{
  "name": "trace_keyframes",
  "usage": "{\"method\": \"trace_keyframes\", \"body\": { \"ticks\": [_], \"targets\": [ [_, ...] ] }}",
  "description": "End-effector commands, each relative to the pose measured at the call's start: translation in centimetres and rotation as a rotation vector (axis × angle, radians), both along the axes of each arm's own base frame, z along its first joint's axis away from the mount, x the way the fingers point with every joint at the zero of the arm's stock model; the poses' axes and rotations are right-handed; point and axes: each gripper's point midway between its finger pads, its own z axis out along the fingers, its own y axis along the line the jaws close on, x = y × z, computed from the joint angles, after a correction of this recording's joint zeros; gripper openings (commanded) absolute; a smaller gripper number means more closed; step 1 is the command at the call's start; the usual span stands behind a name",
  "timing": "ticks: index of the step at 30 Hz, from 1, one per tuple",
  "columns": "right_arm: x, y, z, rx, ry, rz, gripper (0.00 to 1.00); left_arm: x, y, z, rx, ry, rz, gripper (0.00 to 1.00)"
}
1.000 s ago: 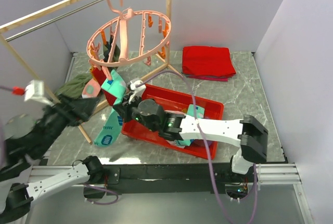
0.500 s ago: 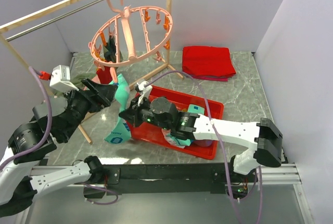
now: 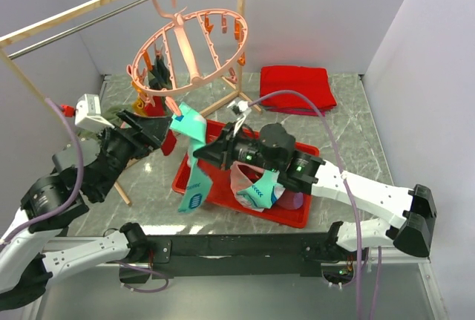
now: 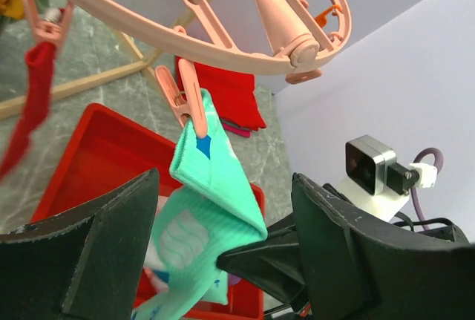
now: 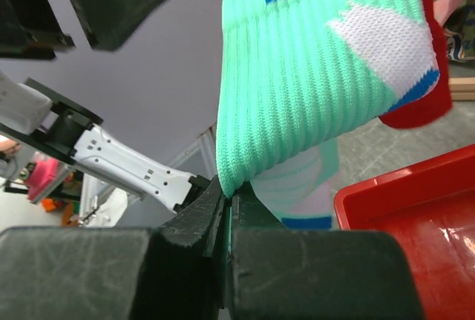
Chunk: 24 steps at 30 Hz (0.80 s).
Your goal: Remove the socks clipped to the hanger
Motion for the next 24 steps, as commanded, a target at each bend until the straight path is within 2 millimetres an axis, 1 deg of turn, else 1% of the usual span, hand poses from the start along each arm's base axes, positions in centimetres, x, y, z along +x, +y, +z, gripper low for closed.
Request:
{"method": "trace_keyframes", "body": {
  "ticks": [1,3,4,6,7,8,10,12,14,15,16,17,18,19,20,21,24],
  "targets": [
    [-1.1,-1.8,2.3,0.076,0.009,0.094,0.0,0.8,-2.1,0.9,-0.111,-0.016,-0.02,0.77],
    [-1.1,-2.3,2.3,0.082,0.016,0.105,0.0,1.2,-2.7,1.1,-0.139,-0.021,-0.02,0.76],
    [-1.1,-2.7,2.5,0.089,0.016,0.118,0.0,1.5,-2.9,0.9,-0.149,-0.015,-0.013,0.75],
    [-1.2,-3.0,2.8,0.093,0.017,0.141,0.0,1.9,-3.2,0.6,-0.157,-0.017,-0.004,0.75],
    [-1.3,-3.1,2.9,0.095,0.02,0.152,0.0,2.1,-3.3,1.1,-0.177,-0.034,-0.002,0.74],
    [-1.5,-3.1,3.0,0.095,0.021,0.178,0.0,2.4,-3.6,1.0,-0.18,-0.034,0.0,0.74],
    [-1.7,-3.1,3.4,0.099,0.023,0.2,0.0,2.9,-4.0,0.7,-0.182,-0.028,-0.007,0.73],
    [-2.0,-3.1,3.7,0.107,0.023,0.227,0.0,3.6,-4.6,-0.3,-0.17,-0.008,-0.012,0.74],
    [-2.3,-3.2,4.0,0.116,0.023,0.245,0.0,4.5,-4.5,-0.8,-0.185,0.002,-0.012,0.74],
    [-2.2,-3.3,3.9,0.118,0.026,0.242,0.0,5.0,-4.5,-1.6,-0.181,0.017,-0.007,0.74],
    [-2.2,-3.4,3.9,0.123,0.03,0.244,0.0,5.6,-4.0,-2.0,-0.198,0.03,0.005,0.73],
    [-2.2,-3.5,4.0,0.129,0.027,0.246,0.0,5.9,-3.7,-2.1,-0.206,0.034,0.012,0.73],
    [-2.0,-3.8,4.0,0.132,0.029,0.244,0.0,6.4,-3.2,-2.7,-0.207,0.041,0.032,0.71],
    [-2.0,-3.8,3.9,0.131,0.034,0.242,0.0,6.5,-3.1,-2.7,-0.212,0.034,0.033,0.71],
    [-1.9,-3.9,3.9,0.131,0.032,0.242,0.0,6.6,-3.2,-2.1,-0.23,0.011,0.022,0.7],
    [-1.9,-4.0,3.9,0.133,0.031,0.244,0.0,6.7,-3.3,-2.3,-0.231,0.005,0.02,0.7],
    [-1.8,-4.0,3.8,0.131,0.034,0.247,0.0,6.9,-3.5,-1.6,-0.218,-0.034,-0.003,0.69]
  ]
}}
